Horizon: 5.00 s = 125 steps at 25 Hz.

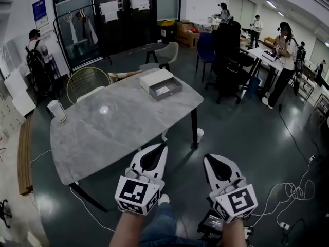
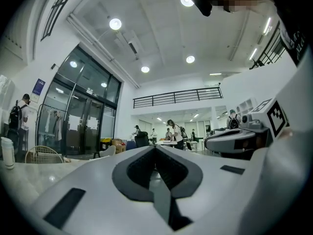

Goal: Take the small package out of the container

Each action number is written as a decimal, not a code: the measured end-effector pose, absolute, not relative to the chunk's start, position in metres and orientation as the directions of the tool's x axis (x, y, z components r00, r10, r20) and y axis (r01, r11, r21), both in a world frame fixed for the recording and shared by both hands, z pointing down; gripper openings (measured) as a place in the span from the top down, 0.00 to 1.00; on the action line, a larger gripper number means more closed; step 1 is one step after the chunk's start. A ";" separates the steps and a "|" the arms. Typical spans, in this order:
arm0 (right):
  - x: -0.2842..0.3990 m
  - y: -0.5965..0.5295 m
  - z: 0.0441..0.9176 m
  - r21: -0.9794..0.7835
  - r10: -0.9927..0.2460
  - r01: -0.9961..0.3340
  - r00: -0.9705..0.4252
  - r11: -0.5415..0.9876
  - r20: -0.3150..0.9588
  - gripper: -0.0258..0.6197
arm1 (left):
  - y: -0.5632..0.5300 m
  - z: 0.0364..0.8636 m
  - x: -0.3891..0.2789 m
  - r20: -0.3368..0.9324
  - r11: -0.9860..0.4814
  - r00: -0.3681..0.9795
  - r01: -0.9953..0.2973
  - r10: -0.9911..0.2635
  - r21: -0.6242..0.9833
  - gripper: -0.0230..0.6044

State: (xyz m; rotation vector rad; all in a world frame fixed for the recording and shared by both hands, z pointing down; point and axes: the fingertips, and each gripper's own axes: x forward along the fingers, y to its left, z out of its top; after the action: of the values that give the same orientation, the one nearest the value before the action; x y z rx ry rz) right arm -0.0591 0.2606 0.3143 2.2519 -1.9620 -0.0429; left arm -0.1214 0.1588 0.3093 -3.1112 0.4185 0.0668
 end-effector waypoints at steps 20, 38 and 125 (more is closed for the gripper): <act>0.065 0.006 0.301 0.139 -0.992 -0.989 0.058 -0.042 0.114 0.92 | -0.089 0.298 0.008 -0.042 -0.950 0.950 -0.309 -0.311 0.042 0.94; 0.197 -0.150 0.338 0.155 -0.966 -0.966 -0.176 0.206 0.188 0.92 | -0.224 0.339 0.109 0.034 -0.844 0.846 -0.533 -0.532 0.064 0.94; 0.261 -0.314 0.563 -0.741 -0.565 -0.661 -0.657 0.115 0.499 0.69 | -0.339 0.466 0.127 0.368 -0.502 0.527 -0.848 -0.766 0.170 0.94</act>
State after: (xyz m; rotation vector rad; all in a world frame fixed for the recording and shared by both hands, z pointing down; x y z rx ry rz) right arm 0.2606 -0.3142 0.5629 1.2559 -2.2744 1.5961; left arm 0.1266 -0.3390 0.4661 -3.0245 1.6587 -0.4335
